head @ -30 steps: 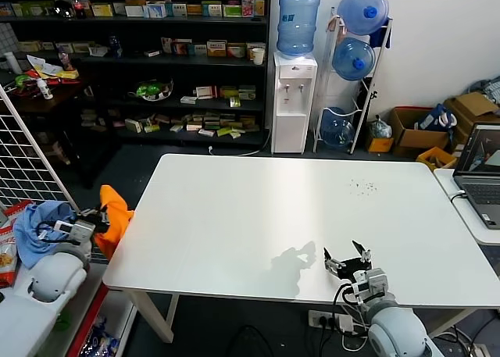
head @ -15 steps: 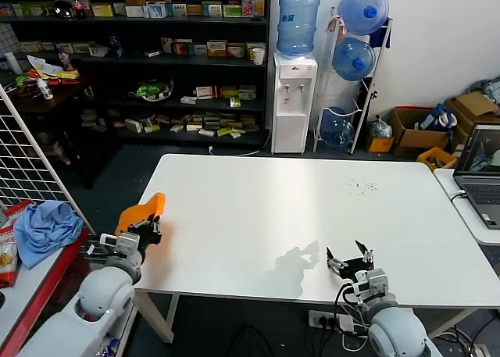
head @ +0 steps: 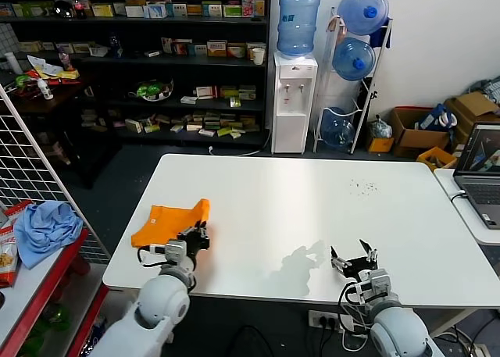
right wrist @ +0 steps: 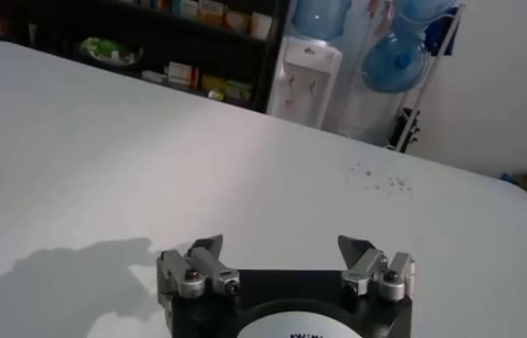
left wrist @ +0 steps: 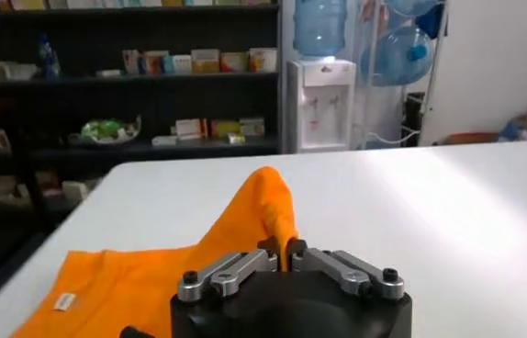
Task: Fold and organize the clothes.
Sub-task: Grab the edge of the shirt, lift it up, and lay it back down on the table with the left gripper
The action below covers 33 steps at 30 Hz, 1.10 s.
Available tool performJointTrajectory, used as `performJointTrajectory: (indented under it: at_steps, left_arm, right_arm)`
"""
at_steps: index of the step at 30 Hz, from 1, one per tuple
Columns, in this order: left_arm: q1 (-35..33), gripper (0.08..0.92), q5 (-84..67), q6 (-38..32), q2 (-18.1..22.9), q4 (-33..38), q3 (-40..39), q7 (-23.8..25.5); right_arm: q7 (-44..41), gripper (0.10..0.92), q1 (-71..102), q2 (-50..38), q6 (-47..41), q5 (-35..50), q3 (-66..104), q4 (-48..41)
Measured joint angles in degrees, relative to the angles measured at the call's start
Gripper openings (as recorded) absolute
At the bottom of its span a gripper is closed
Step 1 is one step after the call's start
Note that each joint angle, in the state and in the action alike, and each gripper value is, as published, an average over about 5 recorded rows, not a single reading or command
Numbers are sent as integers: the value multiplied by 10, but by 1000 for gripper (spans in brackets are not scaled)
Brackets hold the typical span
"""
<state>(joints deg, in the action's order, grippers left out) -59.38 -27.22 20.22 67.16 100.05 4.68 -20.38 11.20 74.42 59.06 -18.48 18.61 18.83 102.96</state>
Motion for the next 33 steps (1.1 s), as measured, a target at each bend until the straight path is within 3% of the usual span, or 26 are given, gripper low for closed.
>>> performJointTrajectory:
  at_steps: [11, 18, 26, 33]
  left_arm:
    - [33, 132, -2, -72, 147, -88, -57, -16]
    - [45, 149, -20, -124, 208, -149, -77, -10]
    - [43, 361, -50, -198, 236, -177, -94, 49]
    - [28, 570, -58, -296, 210, -173, -87, 112]
  right_arm:
    - [-2, 823, 13, -9, 5, 0, 22, 2]
    - [-2, 823, 23, -15, 5, 3, 39, 8]
    - [-4, 823, 26, -11, 9, 1, 51, 13]
    - [-11, 823, 24, 2, 15, -11, 53, 16]
